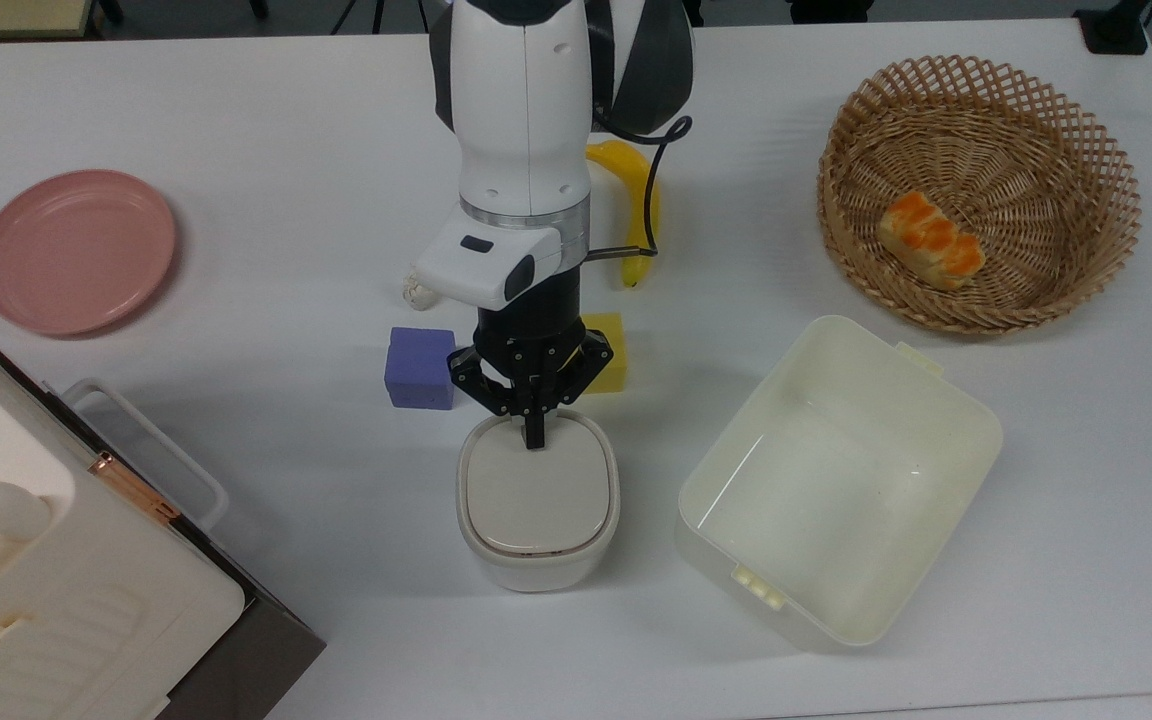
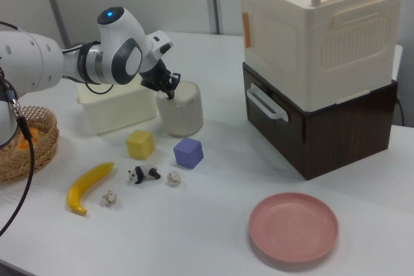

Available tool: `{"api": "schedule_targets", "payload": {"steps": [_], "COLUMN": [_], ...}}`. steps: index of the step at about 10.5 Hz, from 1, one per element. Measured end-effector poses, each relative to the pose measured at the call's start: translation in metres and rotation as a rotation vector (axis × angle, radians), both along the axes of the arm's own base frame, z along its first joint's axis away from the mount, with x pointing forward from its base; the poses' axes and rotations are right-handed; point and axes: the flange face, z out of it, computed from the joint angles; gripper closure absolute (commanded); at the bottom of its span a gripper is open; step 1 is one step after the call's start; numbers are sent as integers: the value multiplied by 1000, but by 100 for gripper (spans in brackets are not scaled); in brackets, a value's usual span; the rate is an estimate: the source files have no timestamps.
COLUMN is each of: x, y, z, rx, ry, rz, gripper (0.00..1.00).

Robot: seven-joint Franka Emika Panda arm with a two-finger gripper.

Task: Open the trash can
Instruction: 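Lift the gripper away from the opened trash can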

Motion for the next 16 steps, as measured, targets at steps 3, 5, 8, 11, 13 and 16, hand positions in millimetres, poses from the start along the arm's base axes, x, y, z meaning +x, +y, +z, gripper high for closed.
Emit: {"api": "schedule_targets", "payload": {"steps": [3,5,8,11,13,16], "x": [1,-1,-23,-55,-80,-122], "y": [-1,-1,-2,-8,-15,-24], "z": [6,28,83,128,147,174], "rx": [2,5,3,-7,-19,-35], "ry": [-11,-28,18,117,219,375], "rz": [-2,-4,-9,-22,-34,-51], "gripper": [100,100,100,100,100,94]}}
